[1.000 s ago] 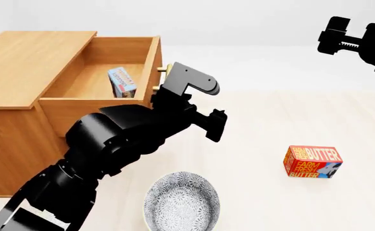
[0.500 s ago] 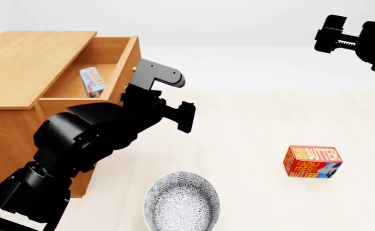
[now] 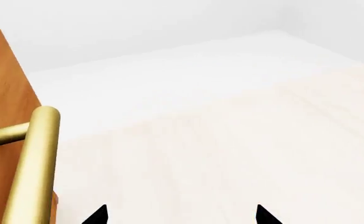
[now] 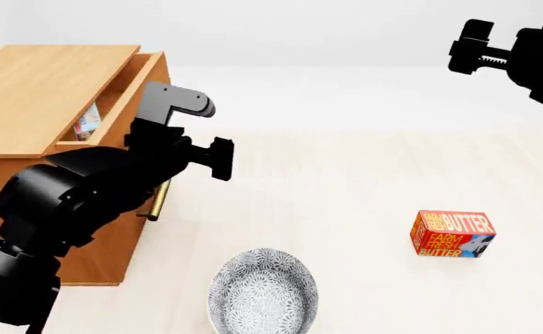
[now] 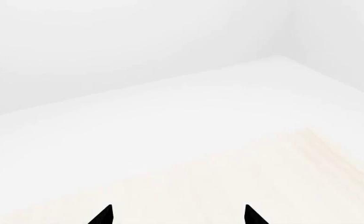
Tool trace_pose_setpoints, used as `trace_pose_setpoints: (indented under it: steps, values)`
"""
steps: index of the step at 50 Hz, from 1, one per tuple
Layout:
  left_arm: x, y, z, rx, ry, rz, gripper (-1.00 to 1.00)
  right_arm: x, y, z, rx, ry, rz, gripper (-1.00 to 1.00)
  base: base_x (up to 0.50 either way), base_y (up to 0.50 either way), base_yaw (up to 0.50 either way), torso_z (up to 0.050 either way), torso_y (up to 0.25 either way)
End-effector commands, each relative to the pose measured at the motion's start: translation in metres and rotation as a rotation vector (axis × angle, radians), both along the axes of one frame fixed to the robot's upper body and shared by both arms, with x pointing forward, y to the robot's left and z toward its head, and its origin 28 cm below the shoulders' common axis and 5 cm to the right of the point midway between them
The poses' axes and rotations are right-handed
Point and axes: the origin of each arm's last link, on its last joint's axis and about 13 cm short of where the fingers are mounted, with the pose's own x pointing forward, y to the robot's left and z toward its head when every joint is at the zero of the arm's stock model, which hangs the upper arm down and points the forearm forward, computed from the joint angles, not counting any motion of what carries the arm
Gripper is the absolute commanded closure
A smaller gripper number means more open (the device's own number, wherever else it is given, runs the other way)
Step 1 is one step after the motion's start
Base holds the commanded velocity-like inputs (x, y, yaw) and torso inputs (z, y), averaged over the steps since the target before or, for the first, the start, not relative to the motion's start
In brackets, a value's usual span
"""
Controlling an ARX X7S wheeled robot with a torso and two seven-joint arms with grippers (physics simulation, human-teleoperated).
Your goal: Put the chocolate pudding in the top drawer of the cabinet and close it.
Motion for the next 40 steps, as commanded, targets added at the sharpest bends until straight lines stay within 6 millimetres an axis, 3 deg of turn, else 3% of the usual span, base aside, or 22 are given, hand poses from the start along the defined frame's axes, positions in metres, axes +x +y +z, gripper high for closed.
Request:
trace_pose_setpoints:
  steps: [1,40]
  values:
    - [0.0,0.025,-0.001,0.025,-0.006,0.092,-1.0,0.003,0.003,0.001,-0.001,0.0,0.008,-1.0,0.0,0.0,0.0,0.0,0.0]
    - [-0.012,0.06,-0.006,0.024,0.002,0.211,-1.0,0.003,0.006,0.0,-0.001,0.001,0.013,-1.0,0.0,0.0,0.0,0.0,0.0]
